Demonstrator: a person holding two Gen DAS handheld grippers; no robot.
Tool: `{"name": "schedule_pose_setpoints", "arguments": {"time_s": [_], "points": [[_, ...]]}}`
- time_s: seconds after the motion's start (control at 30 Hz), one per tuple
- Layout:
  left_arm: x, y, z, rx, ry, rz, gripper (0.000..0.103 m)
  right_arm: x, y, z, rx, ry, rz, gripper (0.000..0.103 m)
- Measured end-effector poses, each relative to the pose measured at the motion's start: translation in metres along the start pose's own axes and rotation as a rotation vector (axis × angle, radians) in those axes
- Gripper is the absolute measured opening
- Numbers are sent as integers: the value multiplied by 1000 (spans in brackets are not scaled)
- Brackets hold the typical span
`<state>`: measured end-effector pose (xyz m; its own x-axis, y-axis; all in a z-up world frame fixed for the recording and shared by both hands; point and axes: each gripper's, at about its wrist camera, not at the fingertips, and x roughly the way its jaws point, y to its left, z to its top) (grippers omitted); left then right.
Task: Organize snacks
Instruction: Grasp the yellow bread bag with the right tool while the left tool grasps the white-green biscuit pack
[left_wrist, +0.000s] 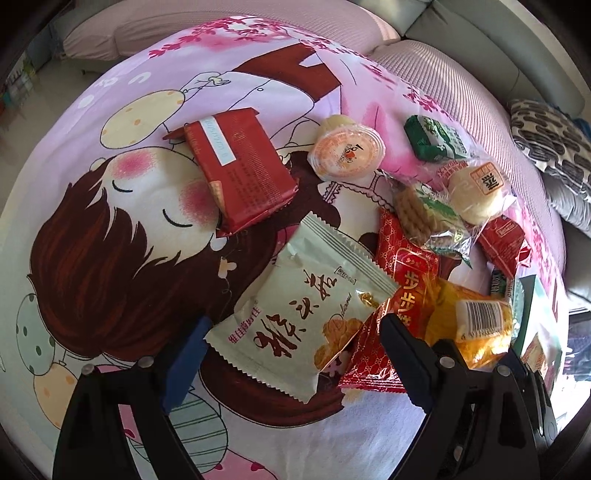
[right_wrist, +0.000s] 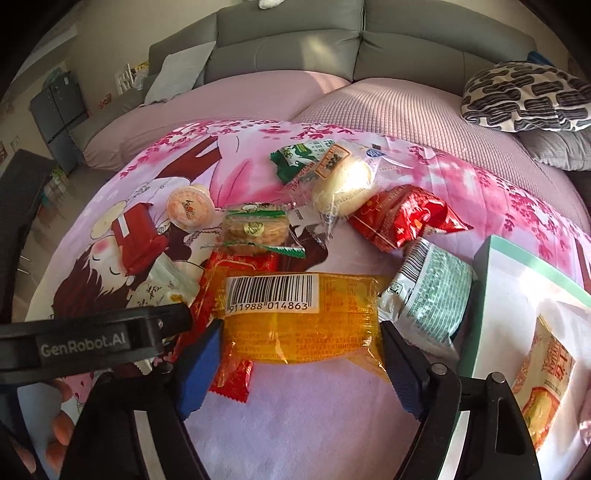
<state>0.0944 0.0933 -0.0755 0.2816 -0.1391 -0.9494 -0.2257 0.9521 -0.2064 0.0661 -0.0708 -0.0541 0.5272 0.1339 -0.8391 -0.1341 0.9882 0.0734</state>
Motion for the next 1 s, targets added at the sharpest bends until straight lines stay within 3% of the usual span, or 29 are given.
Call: {"name": "schedule_pose_setpoints", "arguments": {"time_s": [0.13,0.57,0.6,1.0], "points": [[1,-6,0,15,-11,1,72,-5,1,-8,-2,1,8,81],[-9,-11,0,31,-46,-76,65,-22,10,-25,5,-4,34,79],[-10,-11,1,28,-50,-92,51,-24,10,-25,6,-7,36,79],[-10,-7,2,25,-44,-100,50,-53,1,-30,42,-52,43,78]]}}
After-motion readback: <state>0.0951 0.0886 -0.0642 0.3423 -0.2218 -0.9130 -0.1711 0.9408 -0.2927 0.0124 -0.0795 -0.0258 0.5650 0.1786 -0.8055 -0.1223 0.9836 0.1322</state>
